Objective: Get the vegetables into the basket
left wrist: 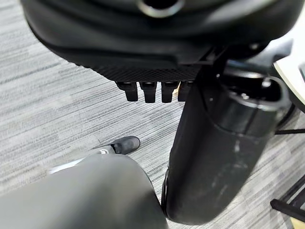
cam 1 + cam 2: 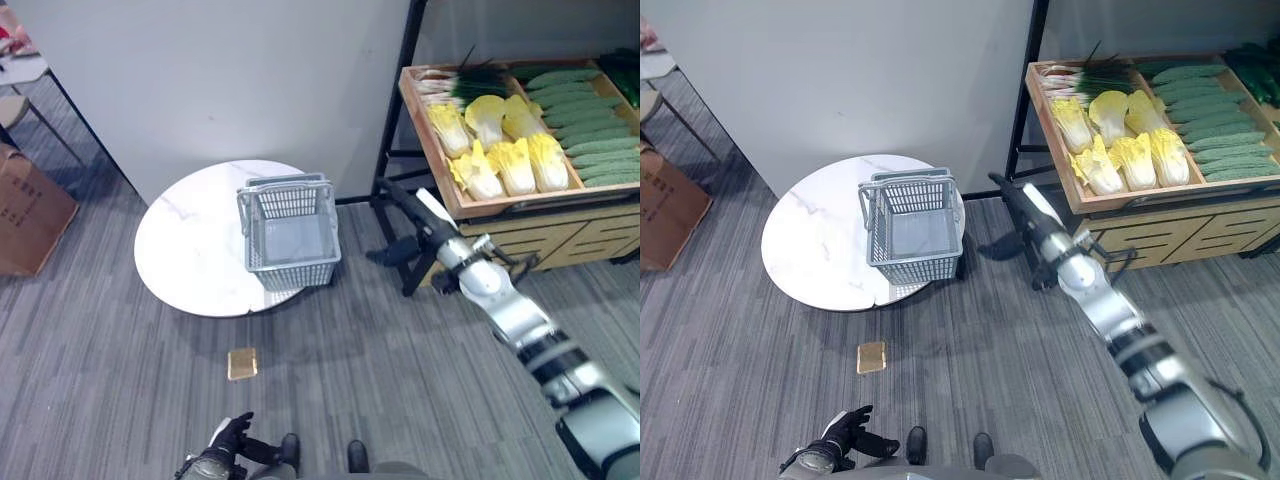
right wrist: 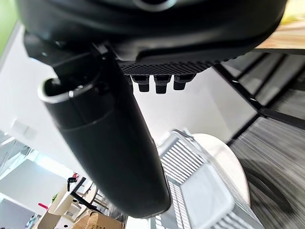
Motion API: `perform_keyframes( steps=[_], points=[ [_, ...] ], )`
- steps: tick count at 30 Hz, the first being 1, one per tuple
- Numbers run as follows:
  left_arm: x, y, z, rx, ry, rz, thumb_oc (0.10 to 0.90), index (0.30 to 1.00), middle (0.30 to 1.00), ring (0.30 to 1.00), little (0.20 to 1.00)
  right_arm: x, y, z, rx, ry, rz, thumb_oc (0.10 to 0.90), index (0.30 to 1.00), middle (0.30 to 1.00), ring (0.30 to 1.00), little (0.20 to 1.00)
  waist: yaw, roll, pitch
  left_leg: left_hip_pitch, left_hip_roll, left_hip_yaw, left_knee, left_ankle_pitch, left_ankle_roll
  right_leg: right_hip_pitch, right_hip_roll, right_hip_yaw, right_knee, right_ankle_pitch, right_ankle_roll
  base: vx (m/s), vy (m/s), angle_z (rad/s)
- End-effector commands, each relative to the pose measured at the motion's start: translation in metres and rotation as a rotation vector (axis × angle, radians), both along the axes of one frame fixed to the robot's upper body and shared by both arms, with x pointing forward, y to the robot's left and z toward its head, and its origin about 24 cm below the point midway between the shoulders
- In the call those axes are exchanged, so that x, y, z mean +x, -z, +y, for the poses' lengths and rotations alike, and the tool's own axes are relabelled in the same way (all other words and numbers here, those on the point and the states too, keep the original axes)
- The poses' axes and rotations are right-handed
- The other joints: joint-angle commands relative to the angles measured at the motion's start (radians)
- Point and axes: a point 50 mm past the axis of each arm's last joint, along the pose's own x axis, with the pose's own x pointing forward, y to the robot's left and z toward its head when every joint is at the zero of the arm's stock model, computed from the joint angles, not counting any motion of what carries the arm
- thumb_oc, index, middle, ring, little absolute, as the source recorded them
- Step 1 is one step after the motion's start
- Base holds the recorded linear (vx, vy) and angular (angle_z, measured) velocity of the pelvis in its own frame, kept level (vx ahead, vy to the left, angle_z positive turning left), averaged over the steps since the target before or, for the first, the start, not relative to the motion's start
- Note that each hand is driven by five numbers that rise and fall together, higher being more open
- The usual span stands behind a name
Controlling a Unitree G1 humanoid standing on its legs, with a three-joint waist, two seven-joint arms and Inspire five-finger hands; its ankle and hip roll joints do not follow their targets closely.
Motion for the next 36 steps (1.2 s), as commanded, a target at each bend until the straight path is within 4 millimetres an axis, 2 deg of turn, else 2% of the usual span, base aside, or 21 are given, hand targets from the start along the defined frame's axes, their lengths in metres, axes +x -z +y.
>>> perform_keyframes(
  steps=[1, 4, 6, 8, 9, 11, 15, 21, 25, 27, 29, 36],
  points=[
    [-0.045, 0.009, 0.019, 0.079, 0.045, 0.191, 0.900, 1.000, 1.000, 1.000, 1.000, 0.017, -0.074, 0.011, -0.001, -0.001, -0.267, 0.900, 1.000, 1.000, 1.000, 1.000, 0.034, -0.092, 0.017, 0.066, -0.038, 0.007, 0.001, -0.082, -0.022, -0.005, -0.066, 0.049, 0.000, -0.020, 0.099, -0.03, -0.008, 0.07],
    [-0.034, 0.007, 0.018, 0.085, 0.093, 0.158, 0.900, 1.000, 1.000, 1.000, 1.000, 0.029, -0.091, 0.005, -0.072, 0.056, -0.294, 0.900, 1.000, 1.000, 1.000, 1.000, 0.046, -0.106, 0.037, 0.031, -0.033, -0.007, 0.001, -0.070, -0.028, -0.035, -0.064, 0.036, 0.000, -0.014, 0.097, -0.08, -0.024, 0.17],
    [-0.025, 0.005, 0.019, 0.104, 0.132, 0.140, 0.900, 1.000, 1.000, 1.000, 1.000, 0.037, -0.110, -0.003, -0.122, 0.112, -0.328, 0.900, 1.000, 1.000, 1.000, 1.000, 0.053, -0.118, 0.054, -0.001, -0.030, -0.019, 0.001, -0.057, -0.033, -0.061, -0.062, 0.027, 0.000, -0.008, 0.096, -0.10, -0.030, 0.16],
    [-0.018, 0.003, 0.018, 0.111, 0.151, 0.123, 0.900, 1.000, 1.000, 1.000, 1.000, 0.041, -0.114, -0.006, -0.128, 0.141, -0.333, 0.900, 1.000, 1.000, 1.000, 1.000, 0.054, -0.120, 0.063, -0.018, -0.029, -0.026, 0.001, -0.052, -0.036, -0.075, -0.063, 0.021, 0.000, -0.004, 0.096, -0.08, -0.019, 0.21],
    [-0.009, 0.001, 0.017, 0.132, 0.217, 0.097, 0.900, 1.000, 1.000, 1.000, 1.000, 0.047, -0.121, -0.015, -0.146, 0.209, -0.338, 0.900, 1.000, 1.000, 1.000, 1.000, 0.061, -0.127, 0.078, -0.046, -0.027, -0.038, 0.001, -0.041, -0.042, -0.098, -0.063, 0.011, 0.000, 0.001, 0.095, -0.11, -0.030, 0.23],
    [-0.001, -0.001, 0.014, 0.157, 0.284, 0.081, 0.900, 1.000, 1.000, 1.000, 1.000, 0.052, -0.130, -0.020, -0.199, 0.262, -0.346, 0.900, 1.000, 1.000, 1.000, 1.000, 0.065, -0.134, 0.092, -0.068, -0.025, -0.050, 0.001, -0.031, -0.048, -0.117, -0.059, 0.000, 0.000, 0.005, 0.094, -0.08, -0.020, 0.26],
    [0.005, -0.003, 0.010, 0.180, 0.358, 0.055, 0.900, 1.000, 1.000, 1.000, 1.000, 0.059, -0.141, -0.034, -0.262, 0.374, -0.345, 0.900, 1.000, 1.000, 1.000, 1.000, 0.076, -0.143, 0.113, -0.103, -0.022, -0.069, 0.001, -0.018, -0.060, -0.146, -0.054, -0.013, 0.000, 0.010, 0.094, -0.04, -0.023, 0.17],
    [0.010, -0.004, 0.010, 0.204, 0.388, 0.039, 0.900, 1.000, 1.000, 1.000, 1.000, 0.061, -0.153, -0.044, -0.331, 0.457, -0.353, 0.900, 1.000, 1.000, 1.000, 1.000, 0.084, -0.157, 0.118, -0.118, -0.016, -0.091, 0.001, -0.014, -0.069, -0.154, -0.047, -0.021, 0.000, 0.003, 0.091, 0.02, -0.037, 0.12],
    [0.014, -0.006, 0.012, 0.215, 0.374, 0.017, 0.900, 1.000, 1.000, 1.000, 1.000, 0.059, -0.175, -0.049, -0.368, 0.514, -0.408, 0.900, 1.000, 1.000, 1.000, 1.000, 0.102, -0.165, 0.127, -0.127, -0.010, -0.123, 0.001, -0.008, -0.082, -0.152, -0.042, -0.049, 0.000, -0.005, 0.084, 0.02, -0.054, 0.13],
    [0.015, -0.006, 0.011, 0.215, 0.374, 0.016, 0.900, 1.000, 1.000, 1.000, 1.000, 0.059, -0.176, -0.049, -0.368, 0.514, -0.409, 0.900, 1.000, 1.000, 1.000, 1.000, 0.100, -0.164, 0.127, -0.127, -0.010, -0.125, 0.001, -0.008, -0.083, -0.152, -0.042, -0.051, 0.000, -0.005, 0.084, 0.00, -0.030, 0.13],
    [0.016, -0.007, 0.012, 0.217, 0.365, 0.008, 0.900, 1.000, 1.000, 1.000, 1.000, 0.055, -0.187, -0.057, -0.359, 0.552, -0.434, 0.900, 1.000, 1.000, 1.000, 1.000, 0.111, -0.161, 0.130, -0.135, -0.009, -0.141, 0.001, -0.003, -0.089, -0.154, -0.042, -0.067, 0.001, -0.010, 0.081, 0.00, -0.050, 0.24],
    [0.023, -0.010, 0.015, 0.236, 0.368, -0.013, 0.900, 1.000, 1.000, 1.000, 1.000, 0.051, -0.210, -0.058, -0.377, 0.588, -0.489, 0.900, 1.000, 1.000, 1.000, 1.000, 0.133, -0.148, 0.149, -0.159, -0.007, -0.173, 0.001, 0.010, -0.099, -0.165, -0.038, -0.104, 0.008, -0.018, 0.077, 0.00, -0.042, 0.23]
  ],
)
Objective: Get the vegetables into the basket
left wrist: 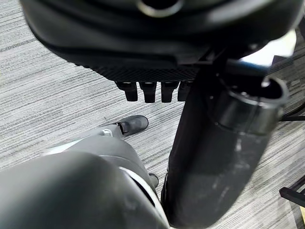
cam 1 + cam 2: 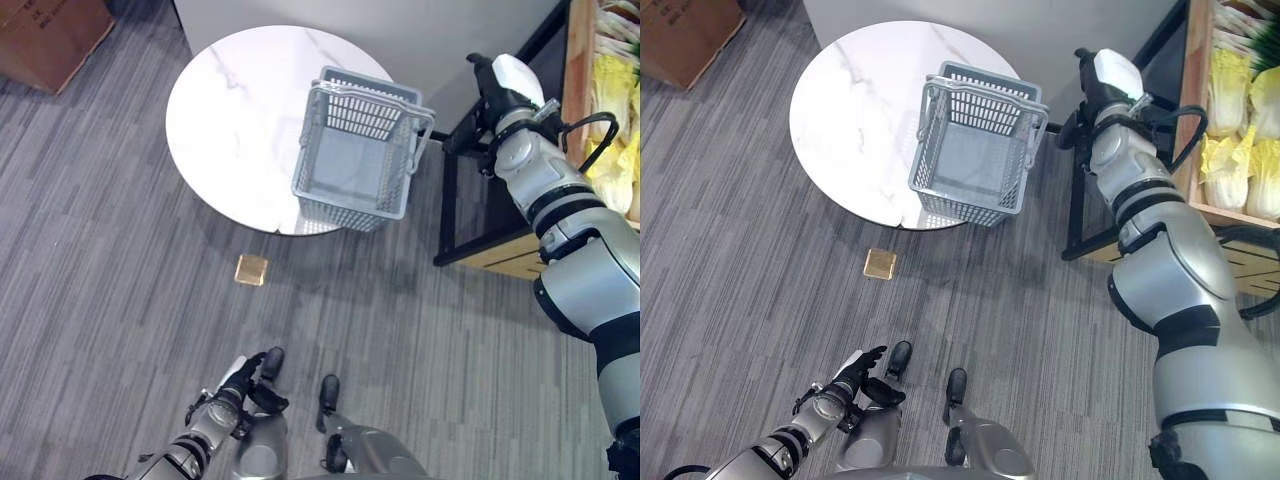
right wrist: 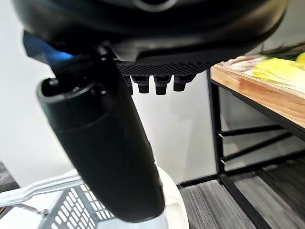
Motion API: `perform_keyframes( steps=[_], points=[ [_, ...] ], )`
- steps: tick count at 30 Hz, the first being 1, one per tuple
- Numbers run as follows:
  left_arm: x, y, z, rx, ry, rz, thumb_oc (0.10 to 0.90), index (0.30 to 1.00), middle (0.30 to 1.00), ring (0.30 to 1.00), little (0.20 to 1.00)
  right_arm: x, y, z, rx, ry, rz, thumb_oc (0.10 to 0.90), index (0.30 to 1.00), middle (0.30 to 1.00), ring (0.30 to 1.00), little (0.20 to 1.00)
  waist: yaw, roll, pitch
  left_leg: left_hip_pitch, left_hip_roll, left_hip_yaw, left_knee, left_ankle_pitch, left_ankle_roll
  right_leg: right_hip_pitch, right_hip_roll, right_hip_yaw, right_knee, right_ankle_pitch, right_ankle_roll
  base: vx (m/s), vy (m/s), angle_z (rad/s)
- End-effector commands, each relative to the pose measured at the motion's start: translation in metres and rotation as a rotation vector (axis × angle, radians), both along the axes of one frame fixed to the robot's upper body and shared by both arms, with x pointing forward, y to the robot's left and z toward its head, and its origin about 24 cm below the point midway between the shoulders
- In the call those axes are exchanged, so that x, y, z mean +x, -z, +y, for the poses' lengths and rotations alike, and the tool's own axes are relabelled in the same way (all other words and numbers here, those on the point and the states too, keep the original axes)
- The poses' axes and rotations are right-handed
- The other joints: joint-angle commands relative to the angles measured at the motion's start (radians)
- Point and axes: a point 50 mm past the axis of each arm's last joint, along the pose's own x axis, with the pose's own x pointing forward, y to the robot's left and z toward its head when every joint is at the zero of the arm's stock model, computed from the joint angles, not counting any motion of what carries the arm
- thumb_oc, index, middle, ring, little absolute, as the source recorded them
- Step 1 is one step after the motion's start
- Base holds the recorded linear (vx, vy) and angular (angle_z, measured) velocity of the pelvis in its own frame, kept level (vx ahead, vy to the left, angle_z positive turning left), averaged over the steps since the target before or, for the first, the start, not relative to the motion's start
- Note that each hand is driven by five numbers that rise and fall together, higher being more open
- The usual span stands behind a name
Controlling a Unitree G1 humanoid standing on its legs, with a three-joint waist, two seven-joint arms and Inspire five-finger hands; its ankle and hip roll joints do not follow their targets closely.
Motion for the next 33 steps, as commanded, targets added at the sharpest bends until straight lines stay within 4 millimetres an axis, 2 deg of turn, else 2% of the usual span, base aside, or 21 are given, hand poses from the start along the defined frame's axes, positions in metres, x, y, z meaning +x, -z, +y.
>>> perform_keyframes(
  steps=[1, 10, 19, 33],
  points=[
    [-0.056, 0.022, 0.028, 0.152, 0.033, 0.193, 0.900, 1.000, 1.000, 1.000, 1.000, -0.014, -0.082, -0.003, -0.059, 0.029, -0.273, 0.900, 1.000, 1.000, 1.000, 1.000, 0.031, -0.067, 0.024, 0.092, -0.011, 0.035, -0.013, -0.054, -0.047, -0.003, -0.075, 0.047, 0.008, -0.016, 0.072, -0.02, -0.046, 0.18],
    [-0.039, 0.015, 0.024, 0.133, 0.058, 0.132, 0.900, 1.000, 1.000, 1.000, 1.000, -0.022, -0.110, -0.005, -0.118, 0.067, -0.330, 0.900, 1.000, 1.000, 1.000, 1.000, 0.056, -0.041, 0.049, 0.036, -0.020, 0.002, -0.013, -0.031, -0.057, -0.042, -0.077, 0.015, 0.005, -0.014, 0.073, -0.02, -0.022, 0.13],
    [-0.029, 0.009, 0.019, 0.105, 0.082, 0.082, 0.900, 1.000, 1.000, 1.000, 1.000, -0.032, -0.133, -0.010, -0.177, 0.107, -0.376, 0.900, 1.000, 1.000, 1.000, 1.000, 0.076, -0.036, 0.060, -0.011, -0.024, -0.007, -0.013, -0.019, -0.066, -0.081, -0.076, 0.006, -0.001, -0.007, 0.082, -0.01, -0.018, 0.08],
    [-0.010, -0.007, 0.018, 0.059, 0.112, -0.008, 0.900, 1.000, 1.000, 1.000, 1.000, -0.051, -0.172, -0.015, -0.210, 0.144, -0.459, 0.900, 1.000, 1.000, 1.000, 1.000, 0.083, -0.010, 0.095, -0.082, -0.026, -0.007, -0.013, -0.002, -0.076, -0.159, -0.076, 0.008, -0.001, 0.017, 0.089, -0.02, 0.001, 0.01]
  ],
)
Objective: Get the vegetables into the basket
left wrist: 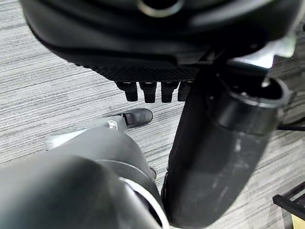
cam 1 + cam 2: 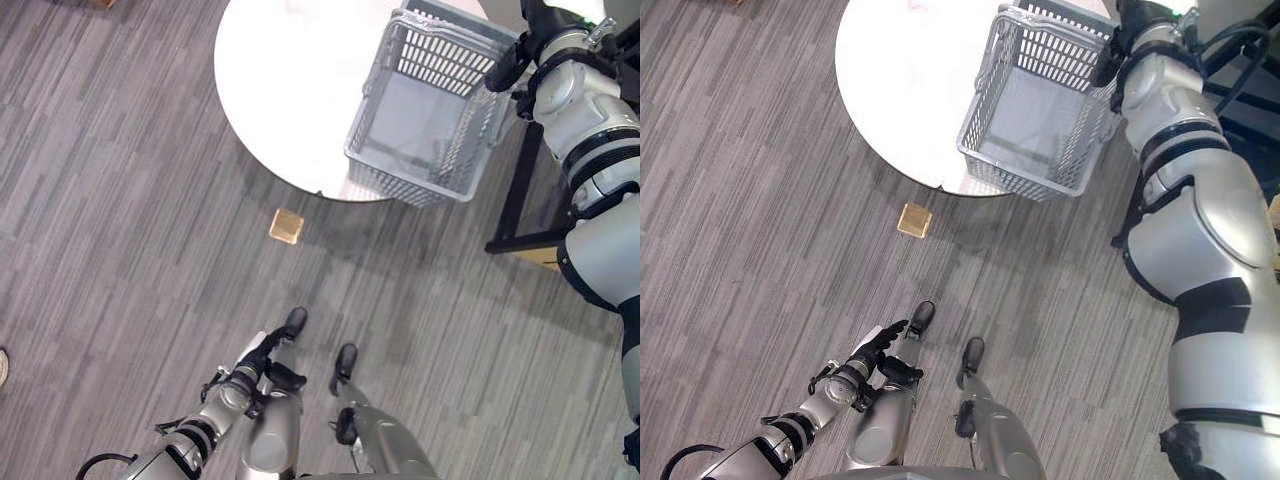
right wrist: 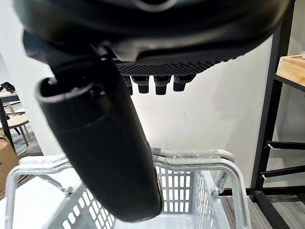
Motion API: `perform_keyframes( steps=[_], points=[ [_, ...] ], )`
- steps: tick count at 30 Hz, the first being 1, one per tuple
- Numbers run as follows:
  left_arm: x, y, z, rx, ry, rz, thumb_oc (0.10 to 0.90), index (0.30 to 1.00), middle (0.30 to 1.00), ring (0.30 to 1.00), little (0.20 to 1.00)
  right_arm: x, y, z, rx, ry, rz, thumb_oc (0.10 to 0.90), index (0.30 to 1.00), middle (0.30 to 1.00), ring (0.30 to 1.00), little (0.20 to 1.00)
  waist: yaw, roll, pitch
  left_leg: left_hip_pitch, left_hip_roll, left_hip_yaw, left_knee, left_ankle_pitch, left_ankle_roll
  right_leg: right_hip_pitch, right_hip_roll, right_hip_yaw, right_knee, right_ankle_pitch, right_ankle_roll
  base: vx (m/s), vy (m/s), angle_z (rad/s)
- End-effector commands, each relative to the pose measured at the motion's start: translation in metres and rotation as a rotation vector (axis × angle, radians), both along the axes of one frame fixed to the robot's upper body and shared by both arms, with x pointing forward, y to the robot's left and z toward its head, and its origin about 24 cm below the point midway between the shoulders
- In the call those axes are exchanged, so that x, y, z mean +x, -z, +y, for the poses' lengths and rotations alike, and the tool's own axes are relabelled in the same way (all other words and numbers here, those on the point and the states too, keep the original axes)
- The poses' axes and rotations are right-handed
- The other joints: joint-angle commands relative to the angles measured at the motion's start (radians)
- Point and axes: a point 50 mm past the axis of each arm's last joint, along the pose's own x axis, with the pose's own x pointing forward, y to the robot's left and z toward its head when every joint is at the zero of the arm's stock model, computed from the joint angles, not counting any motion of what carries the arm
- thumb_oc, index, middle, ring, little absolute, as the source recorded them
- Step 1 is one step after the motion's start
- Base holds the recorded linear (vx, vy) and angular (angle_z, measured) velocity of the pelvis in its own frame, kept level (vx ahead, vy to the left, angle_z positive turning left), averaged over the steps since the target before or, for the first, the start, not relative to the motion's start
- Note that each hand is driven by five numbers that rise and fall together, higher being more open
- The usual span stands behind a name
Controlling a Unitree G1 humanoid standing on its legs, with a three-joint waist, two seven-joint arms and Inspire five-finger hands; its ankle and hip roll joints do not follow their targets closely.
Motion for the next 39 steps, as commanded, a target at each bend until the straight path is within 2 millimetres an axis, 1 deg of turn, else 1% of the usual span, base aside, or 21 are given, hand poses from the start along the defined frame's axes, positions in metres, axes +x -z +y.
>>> perform_keyframes(
  steps=[1, 5, 8, 13, 14, 18, 19, 20, 21, 24, 25, 30, 34, 35, 36, 37, 38, 39],
  points=[
    [-0.035, 0.015, 0.042, 0.129, -0.015, 0.127, 0.900, 1.000, 1.000, 1.000, 1.000, -0.038, -0.097, -0.004, -0.069, 0.033, -0.304, 0.900, 1.000, 1.000, 1.000, 1.000, 0.007, -0.065, 0.064, 0.098, -0.022, 0.045, -0.014, -0.040, -0.051, -0.008, -0.082, 0.073, -0.004, 0.019, 0.096, -0.04, -0.006, -0.01],
    [-0.030, 0.011, 0.039, 0.114, -0.003, 0.101, 0.900, 1.000, 1.000, 1.000, 1.000, -0.038, -0.096, -0.005, -0.081, 0.048, -0.293, 0.900, 1.000, 1.000, 1.000, 1.000, 0.009, -0.060, 0.076, 0.082, -0.023, 0.045, -0.014, -0.036, -0.051, -0.027, -0.080, 0.076, -0.004, 0.026, 0.098, -0.02, -0.002, -0.02],
    [-0.025, 0.007, 0.034, 0.100, 0.012, 0.076, 0.900, 1.000, 1.000, 1.000, 1.000, -0.038, -0.098, -0.001, -0.089, 0.051, -0.297, 0.900, 1.000, 1.000, 1.000, 1.000, 0.014, -0.050, 0.091, 0.069, -0.024, 0.047, -0.014, -0.031, -0.052, -0.040, -0.080, 0.080, -0.004, 0.032, 0.100, -0.05, -0.005, -0.01],
    [-0.018, 0.001, 0.032, 0.070, 0.001, 0.043, 0.900, 1.000, 1.000, 1.000, 1.000, -0.038, -0.099, 0.000, -0.113, 0.063, -0.296, 0.900, 1.000, 1.000, 1.000, 1.000, 0.016, -0.040, 0.106, 0.056, -0.024, 0.051, -0.014, -0.027, -0.054, -0.056, -0.081, 0.080, -0.004, 0.043, 0.102, -0.04, 0.005, 0.00],
    [-0.016, -0.001, 0.032, 0.065, 0.003, 0.035, 0.900, 1.000, 1.000, 1.000, 1.000, -0.039, -0.102, 0.001, -0.125, 0.066, -0.300, 0.400, 0.300, 0.300, 0.300, 0.300, 0.016, -0.039, 0.108, 0.053, -0.023, 0.052, -0.014, -0.026, -0.054, -0.059, -0.081, 0.080, -0.004, 0.044, 0.103, 0.00, 0.000, 0.00],
    [-0.014, -0.003, 0.030, 0.069, 0.026, 0.024, 0.900, 1.000, 1.000, 1.000, 1.000, -0.039, -0.105, 0.007, -0.149, 0.056, -0.307, 0.400, 0.300, 0.300, 0.300, 0.300, 0.009, -0.035, 0.110, 0.055, -0.022, 0.053, -0.014, -0.025, -0.054, -0.060, -0.080, 0.077, -0.004, 0.045, 0.102, 0.00, 0.000, 0.00],
    [0.004, -0.008, 0.023, 0.107, 0.050, -0.001, 0.900, 1.000, 1.000, 1.000, 1.000, -0.032, -0.097, 0.017, -0.142, 0.026, -0.288, 0.400, 0.300, 0.300, 0.300, 0.300, -0.008, -0.043, 0.106, 0.055, -0.019, 0.057, -0.014, -0.024, -0.054, -0.061, -0.079, 0.077, -0.004, 0.046, 0.102, 0.00, 0.000, 0.00],
    [0.005, -0.008, 0.022, 0.106, 0.051, -0.003, 0.900, 1.000, 1.000, 1.000, 1.000, -0.033, -0.098, 0.017, -0.143, 0.027, -0.290, 0.400, 0.300, 0.300, 0.300, 0.300, -0.008, -0.042, 0.108, 0.055, -0.019, 0.057, -0.014, -0.025, -0.054, -0.061, -0.080, 0.077, -0.004, 0.046, 0.102, 0.00, 0.000, 0.00],
    [0.009, -0.010, 0.021, 0.112, 0.051, -0.004, 0.900, 1.000, 1.000, 1.000, 1.000, -0.029, -0.093, 0.021, -0.146, 0.032, -0.272, 0.400, 0.300, 0.300, 0.300, 0.300, -0.009, -0.042, 0.104, 0.058, -0.020, 0.057, -0.014, -0.026, -0.055, -0.060, -0.079, 0.080, -0.004, 0.046, 0.101, 0.00, 0.000, 0.00],
    [0.006, -0.008, 0.027, 0.113, 0.026, 0.016, 0.900, 1.000, 1.000, 1.000, 1.000, -0.027, -0.090, 0.020, -0.152, 0.043, -0.241, 0.400, 0.300, 0.300, 0.300, 0.300, -0.005, -0.036, 0.098, 0.069, -0.021, 0.057, -0.014, -0.029, -0.055, -0.047, -0.083, 0.080, -0.004, 0.045, 0.102, 0.00, 0.011, -0.01],
    [0.005, -0.007, 0.028, 0.108, 0.023, 0.028, 0.900, 1.000, 1.000, 1.000, 1.000, -0.026, -0.087, 0.018, -0.158, 0.054, -0.218, 0.400, 0.300, 0.300, 0.300, 0.300, -0.003, -0.029, 0.095, 0.082, -0.025, 0.056, -0.014, -0.031, -0.053, -0.035, -0.085, 0.077, -0.004, 0.042, 0.101, 0.01, 0.031, -0.04],
    [0.001, -0.003, 0.030, 0.115, 0.021, 0.056, 0.900, 1.000, 1.000, 1.000, 1.000, -0.022, -0.078, 0.017, -0.153, 0.058, -0.187, 0.400, 0.300, 0.300, 0.300, 0.300, -0.004, -0.020, 0.087, 0.111, -0.031, 0.055, -0.014, -0.038, -0.050, -0.012, -0.094, 0.073, -0.004, 0.041, 0.101, 0.02, 0.025, 0.03],
    [-0.003, 0.003, 0.029, 0.149, 0.046, 0.100, 0.900, 1.000, 1.000, 1.000, 1.000, -0.009, -0.056, 0.033, -0.169, 0.003, -0.123, 0.400, 0.300, 0.300, 0.300, 0.300, -0.012, -0.020, 0.054, 0.157, -0.036, 0.066, -0.014, -0.057, -0.041, 0.029, -0.103, 0.078, -0.004, 0.037, 0.097, 0.07, 0.065, 0.01],
    [-0.004, 0.005, 0.029, 0.164, 0.058, 0.111, 0.900, 1.000, 1.000, 1.000, 1.000, -0.006, -0.049, 0.040, -0.185, -0.015, -0.104, 0.400, 0.300, 0.300, 0.300, 0.300, -0.018, -0.023, 0.042, 0.172, -0.038, 0.071, -0.014, -0.064, -0.037, 0.040, -0.105, 0.084, -0.004, 0.037, 0.096, 0.11, 0.093, -0.09],
    [-0.006, 0.007, 0.030, 0.178, 0.058, 0.136, 0.900, 1.000, 1.000, 1.000, 1.000, 0.000, -0.036, 0.048, -0.184, -0.044, -0.065, 0.400, 0.300, 0.300, 0.300, 0.300, -0.024, -0.030, 0.018, 0.199, -0.037, 0.079, -0.014, -0.076, -0.031, 0.064, -0.107, 0.090, -0.004, 0.030, 0.094, 0.15, 0.142, -0.12],
    [-0.011, 0.011, 0.035, 0.199, 0.046, 0.163, 0.900, 1.000, 1.000, 1.000, 1.000, 0.006, -0.023, 0.062, -0.209, -0.076, -0.024, 0.400, 0.300, 0.300, 0.300, 0.300, -0.037, -0.038, -0.011, 0.238, -0.035, 0.097, -0.014, -0.093, -0.023, 0.096, -0.110, 0.102, -0.004, 0.025, 0.092, 0.13, 0.114, -0.14],
    [-0.011, 0.011, 0.035, 0.199, 0.046, 0.164, 0.900, 1.000, 1.000, 1.000, 1.000, 0.006, -0.022, 0.062, -0.209, -0.077, -0.023, 0.400, 0.300, 0.300, 0.300, 0.300, -0.036, -0.039, -0.009, 0.242, -0.035, 0.099, -0.014, -0.094, -0.022, 0.099, -0.110, 0.104, -0.004, 0.024, 0.093, 0.11, 0.097, -0.19],
    [-0.013, 0.013, 0.036, 0.198, 0.034, 0.179, 0.900, 1.000, 1.000, 1.000, 1.000, 0.009, -0.015, 0.068, -0.218, -0.093, -0.001, 0.400, 0.300, 0.300, 0.300, 0.300, -0.041, -0.042, -0.023, 0.260, -0.033, 0.106, -0.014, -0.103, -0.019, 0.111, -0.110, 0.112, -0.004, 0.021, 0.091, 0.09, 0.087, -0.29]
  ],
)
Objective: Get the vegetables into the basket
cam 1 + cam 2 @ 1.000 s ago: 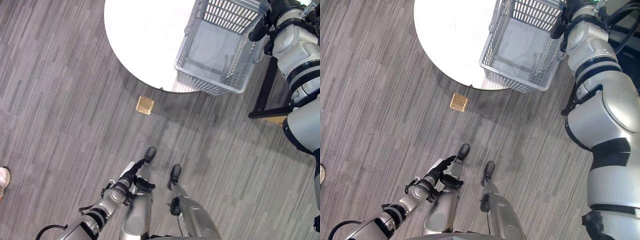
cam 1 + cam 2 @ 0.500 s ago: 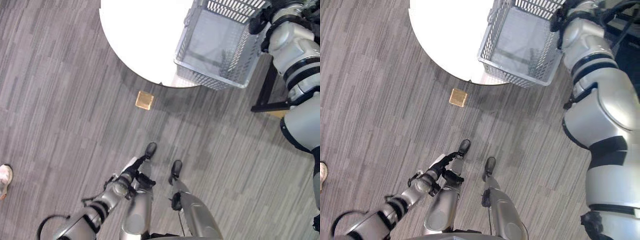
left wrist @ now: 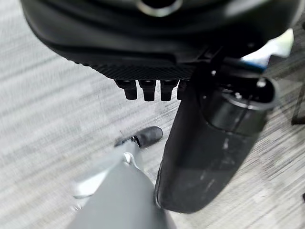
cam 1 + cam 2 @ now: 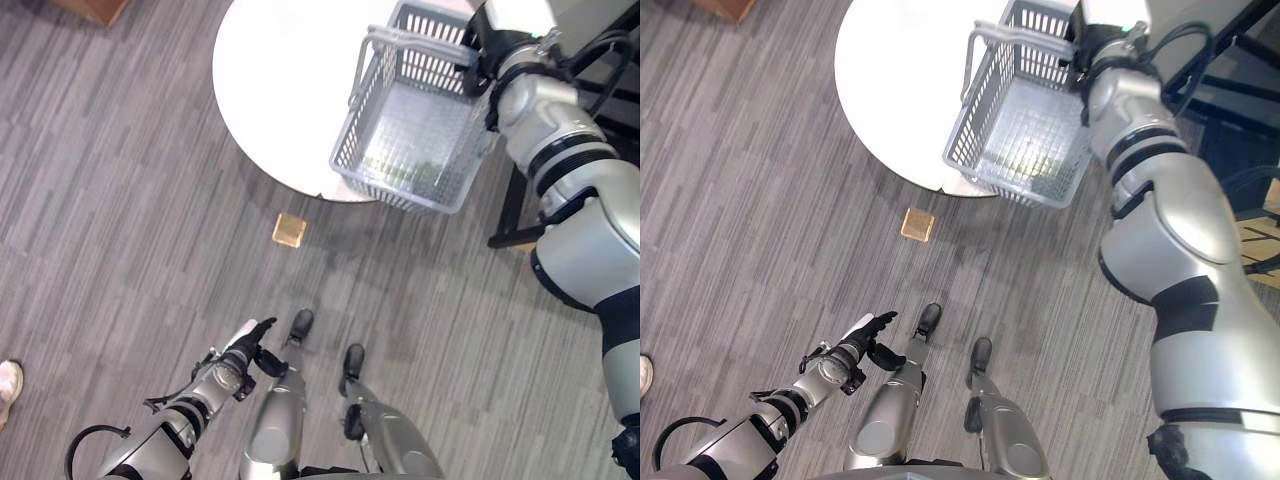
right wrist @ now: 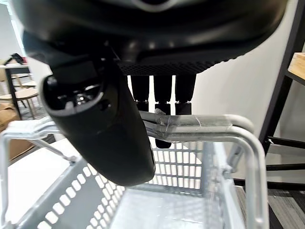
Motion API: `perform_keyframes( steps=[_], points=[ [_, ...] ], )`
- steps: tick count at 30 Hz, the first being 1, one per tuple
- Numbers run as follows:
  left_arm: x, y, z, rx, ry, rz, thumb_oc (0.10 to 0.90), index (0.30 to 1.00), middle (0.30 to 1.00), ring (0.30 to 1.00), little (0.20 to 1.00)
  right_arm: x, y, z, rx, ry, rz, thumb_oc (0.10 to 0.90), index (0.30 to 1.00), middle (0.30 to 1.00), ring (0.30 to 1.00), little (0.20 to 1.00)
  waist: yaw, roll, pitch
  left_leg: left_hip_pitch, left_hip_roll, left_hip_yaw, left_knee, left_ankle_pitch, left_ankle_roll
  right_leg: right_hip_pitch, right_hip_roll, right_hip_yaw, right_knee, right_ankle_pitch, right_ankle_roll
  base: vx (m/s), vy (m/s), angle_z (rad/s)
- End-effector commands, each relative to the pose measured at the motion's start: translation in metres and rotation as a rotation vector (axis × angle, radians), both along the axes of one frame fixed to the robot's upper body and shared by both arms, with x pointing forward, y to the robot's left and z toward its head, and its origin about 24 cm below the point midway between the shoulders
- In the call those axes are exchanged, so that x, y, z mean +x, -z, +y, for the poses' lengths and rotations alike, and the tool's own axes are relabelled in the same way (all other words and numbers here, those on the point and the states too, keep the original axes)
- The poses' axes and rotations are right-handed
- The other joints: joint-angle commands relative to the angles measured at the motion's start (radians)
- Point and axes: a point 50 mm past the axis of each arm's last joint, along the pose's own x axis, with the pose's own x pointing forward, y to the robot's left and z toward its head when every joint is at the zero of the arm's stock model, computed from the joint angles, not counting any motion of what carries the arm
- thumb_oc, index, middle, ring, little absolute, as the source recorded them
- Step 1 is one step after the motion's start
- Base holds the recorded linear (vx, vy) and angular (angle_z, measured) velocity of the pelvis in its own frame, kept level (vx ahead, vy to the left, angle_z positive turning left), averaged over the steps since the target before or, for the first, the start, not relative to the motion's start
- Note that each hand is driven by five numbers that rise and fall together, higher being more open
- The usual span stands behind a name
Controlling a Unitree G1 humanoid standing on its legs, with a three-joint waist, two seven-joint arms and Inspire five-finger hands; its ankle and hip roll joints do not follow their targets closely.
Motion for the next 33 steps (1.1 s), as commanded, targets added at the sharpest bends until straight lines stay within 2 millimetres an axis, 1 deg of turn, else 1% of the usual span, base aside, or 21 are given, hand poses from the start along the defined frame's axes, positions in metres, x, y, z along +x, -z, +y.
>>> perform_keyframes(
  steps=[1, 2, 3, 5, 6, 10, 11, 16, 18, 20, 22, 23, 24, 25, 26, 27, 28, 29, 30, 32, 33],
  points=[
    [-0.040, 0.025, 0.014, 0.051, -0.014, 0.129, 0.900, 1.000, 1.000, 1.000, 1.000, -0.006, -0.041, 0.021, -0.037, -0.044, -0.154, 0.400, 0.300, 0.300, 0.300, 0.300, -0.021, -0.070, -0.117, 0.130, 0.005, 0.058, -0.030, -0.119, -0.014, -0.003, -0.067, 0.071, -0.032, 0.016, 0.085, 0.09, 0.087, -0.29],
    [-0.041, 0.026, 0.014, 0.051, -0.016, 0.132, 0.900, 1.000, 1.000, 1.000, 1.000, -0.006, -0.039, 0.022, -0.037, -0.046, -0.152, 0.400, 0.300, 0.300, 0.300, 0.300, -0.019, -0.072, -0.115, 0.137, 0.005, 0.062, -0.030, -0.121, -0.014, 0.001, -0.067, 0.074, -0.032, 0.015, 0.085, 0.10, 0.108, -0.32],
    [-0.047, 0.029, 0.020, 0.047, -0.065, 0.150, 0.900, 1.000, 1.000, 1.000, 1.000, -0.003, -0.029, 0.040, -0.030, -0.109, -0.119, 0.400, 0.300, 0.300, 0.300, 0.300, -0.038, -0.077, -0.145, 0.172, 0.007, 0.078, -0.030, -0.133, -0.008, 0.026, -0.067, 0.093, -0.032, 0.011, 0.085, 0.09, 0.080, -0.31],
    [-0.054, 0.033, 0.025, 0.042, -0.107, 0.176, 0.900, 1.000, 1.000, 1.000, 1.000, 0.000, -0.013, 0.057, -0.007, -0.171, -0.072, 0.400, 0.300, 0.300, 0.300, 0.300, -0.059, -0.079, -0.180, 0.208, 0.010, 0.104, -0.030, -0.146, -0.001, 0.053, -0.069, 0.118, -0.032, 0.008, 0.086, 0.12, 0.119, -0.45],
    [-0.058, 0.035, 0.026, 0.041, -0.128, 0.192, 0.900, 1.000, 1.000, 1.000, 1.000, 0.001, -0.002, 0.068, -0.002, -0.212, -0.037, 0.400, 0.300, 0.300, 0.300, 0.300, -0.080, -0.074, -0.209, 0.234, 0.009, 0.121, -0.030, -0.153, 0.004, 0.068, -0.072, 0.134, -0.032, 0.009, 0.087, 0.10, 0.122, -0.53],
    [-0.068, 0.039, 0.029, 0.018, -0.183, 0.210, 0.900, 1.000, 1.000, 1.000, 1.000, -0.003, 0.018, 0.092, -0.046, -0.336, 0.023, 0.400, 0.300, 0.300, 0.300, 0.300, -0.141, -0.056, -0.276, 0.289, 0.002, 0.179, -0.030, -0.166, 0.016, 0.097, -0.082, 0.185, -0.032, 0.024, 0.094, 0.06, 0.086, -0.56],
    [-0.068, 0.039, 0.029, 0.018, -0.182, 0.210, 0.900, 1.000, 1.000, 1.000, 1.000, -0.003, 0.018, 0.092, -0.046, -0.336, 0.023, 0.400, 0.300, 0.300, 0.300, 0.300, -0.140, -0.056, -0.276, 0.289, 0.002, 0.179, -0.030, -0.167, 0.016, 0.097, -0.082, 0.185, -0.032, 0.024, 0.094, 0.04, 0.059, -0.48],
    [-0.072, 0.039, 0.034, -0.024, -0.269, 0.185, 0.900, 1.000, 1.000, 1.000, 1.000, -0.011, 0.029, 0.093, -0.057, -0.427, 0.057, 0.400, 0.300, 0.300, 0.300, 0.300, -0.195, -0.035, -0.315, 0.336, -0.012, 0.239, -0.030, -0.189, 0.036, 0.111, -0.093, 0.244, -0.026, 0.039, 0.102, -0.01, 0.035, -0.32],
    [-0.075, 0.037, 0.044, -0.046, -0.369, 0.159, 0.900, 1.000, 1.000, 1.000, 1.000, -0.016, 0.035, 0.082, -0.032, -0.440, 0.059, 0.400, 0.300, 0.300, 0.300, 0.300, -0.207, -0.032, -0.323, 0.343, -0.017, 0.252, -0.030, -0.178, 0.041, 0.107, -0.095, 0.257, -0.018, 0.054, 0.105, -0.03, 0.011, -0.22],
    [-0.076, 0.037, 0.047, -0.050, -0.395, 0.154, 0.900, 1.000, 1.000, 1.000, 1.000, -0.019, 0.042, 0.079, -0.037, -0.453, 0.075, 0.400, 0.300, 0.300, 0.300, 0.300, -0.212, -0.030, -0.329, 0.348, -0.018, 0.256, -0.030, -0.182, 0.044, 0.109, -0.095, 0.261, -0.016, 0.054, 0.106, 0.00, 0.003, -0.27],
    [-0.083, 0.037, 0.055, -0.046, -0.452, 0.156, 0.900, 1.000, 1.000, 1.000, 1.000, -0.029, 0.052, 0.059, -0.051, -0.463, 0.087, 0.400, 0.300, 0.300, 0.300, 0.300, -0.231, -0.022, -0.342, 0.362, -0.021, 0.266, -0.030, -0.192, 0.049, 0.116, -0.097, 0.269, -0.014, 0.055, 0.111, -0.04, 0.006, -0.08],
    [-0.083, 0.037, 0.055, -0.045, -0.451, 0.157, 0.900, 1.000, 1.000, 1.000, 1.000, -0.029, 0.052, 0.059, -0.051, -0.461, 0.088, 0.400, 0.300, 0.300, 0.300, 0.300, -0.229, -0.022, -0.342, 0.362, -0.021, 0.266, -0.030, -0.192, 0.049, 0.116, -0.097, 0.269, -0.014, 0.055, 0.111, -0.03, 0.009, -0.01],
    [-0.089, 0.039, 0.058, -0.038, -0.471, 0.167, 0.900, 1.000, 1.000, 1.000, 1.000, -0.031, 0.064, 0.040, -0.033, -0.424, 0.113, 0.400, 0.300, 0.300, 0.300, 0.300, -0.234, -0.017, -0.348, 0.365, -0.023, 0.271, -0.030, -0.196, 0.050, 0.118, -0.098, 0.270, -0.015, 0.054, 0.112, -0.02, 0.006, -0.04],
    [-0.089, 0.039, 0.058, -0.037, -0.470, 0.168, 0.900, 1.000, 1.000, 1.000, 1.000, -0.031, 0.065, 0.039, -0.032, -0.423, 0.114, 0.400, 0.300, 0.300, 0.300, 0.300, -0.233, -0.018, -0.349, 0.365, -0.023, 0.271, -0.030, -0.196, 0.050, 0.118, -0.098, 0.270, -0.015, 0.054, 0.112, -0.03, 0.000, -0.10],
    [-0.090, 0.039, 0.060, -0.031, -0.476, 0.169, 0.900, 1.000, 1.000, 1.000, 1.000, -0.033, 0.074, 0.031, -0.034, -0.412, 0.138, 0.400, 0.300, 0.300, 0.300, 0.300, -0.234, -0.018, -0.352, 0.365, -0.022, 0.273, -0.030, -0.196, 0.051, 0.119, -0.099, 0.269, -0.015, 0.054, 0.113, -0.01, -0.006, -0.10],
    [-0.091, 0.038, 0.064, -0.022, -0.484, 0.161, 0.900, 1.000, 1.000, 1.000, 1.000, -0.036, 0.080, 0.022, -0.034, -0.392, 0.156, 0.400, 0.300, 0.300, 0.300, 0.300, -0.234, -0.017, -0.354, 0.365, -0.023, 0.272, -0.030, -0.196, 0.052, 0.120, -0.099, 0.269, -0.014, 0.053, 0.114, -0.02, -0.017, -0.15],
    [-0.091, 0.034, 0.072, -0.011, -0.517, 0.139, 0.900, 1.000, 1.000, 1.000, 1.000, -0.041, 0.098, 0.003, -0.024, -0.354, 0.200, 0.400, 0.300, 0.300, 0.300, 0.300, -0.235, -0.016, -0.357, 0.370, -0.023, 0.271, -0.030, -0.200, 0.055, 0.124, -0.100, 0.265, -0.013, 0.050, 0.115, -0.01, -0.011, -0.09],
    [-0.091, 0.034, 0.072, -0.011, -0.517, 0.139, 0.900, 1.000, 1.000, 1.000, 1.000, -0.041, 0.098, 0.003, -0.024, -0.354, 0.200, 0.400, 0.300, 0.300, 0.300, 0.300, -0.235, -0.016, -0.357, 0.370, -0.023, 0.271, -0.030, -0.200, 0.055, 0.124, -0.100, 0.265, -0.013, 0.050, 0.115, -0.01, -0.021, -0.07],
    [-0.099, 0.034, 0.082, -0.003, -0.570, 0.139, 0.900, 1.000, 1.000, 1.000, 1.000, -0.047, 0.115, -0.017, -0.009, -0.305, 0.236, 0.400, 0.300, 0.300, 0.300, 0.300, -0.233, -0.013, -0.359, 0.375, -0.024, 0.269, -0.030, -0.202, 0.057, 0.129, -0.100, 0.264, -0.012, 0.048, 0.116, 0.00, 0.000, 0.00],
    [-0.113, 0.037, 0.090, 0.020, -0.614, 0.166, 0.900, 1.000, 1.000, 1.000, 1.000, -0.055, 0.132, -0.038, -0.011, -0.245, 0.277, 0.400, 0.300, 0.300, 0.300, 0.300, -0.228, -0.013, -0.359, 0.379, -0.024, 0.266, -0.030, -0.202, 0.060, 0.137, -0.100, 0.262, -0.013, 0.045, 0.116, 0.00, 0.000, 0.00],
    [-0.118, 0.038, 0.092, 0.025, -0.619, 0.179, 0.900, 1.000, 1.000, 1.000, 1.000, -0.057, 0.133, -0.045, -0.021, -0.228, 0.283, 0.400, 0.300, 0.300, 0.300, 0.300, -0.227, -0.011, -0.360, 0.381, -0.024, 0.265, -0.030, -0.202, 0.061, 0.139, -0.100, 0.261, -0.013, 0.044, 0.116, 0.00, 0.000, 0.00]
  ],
)
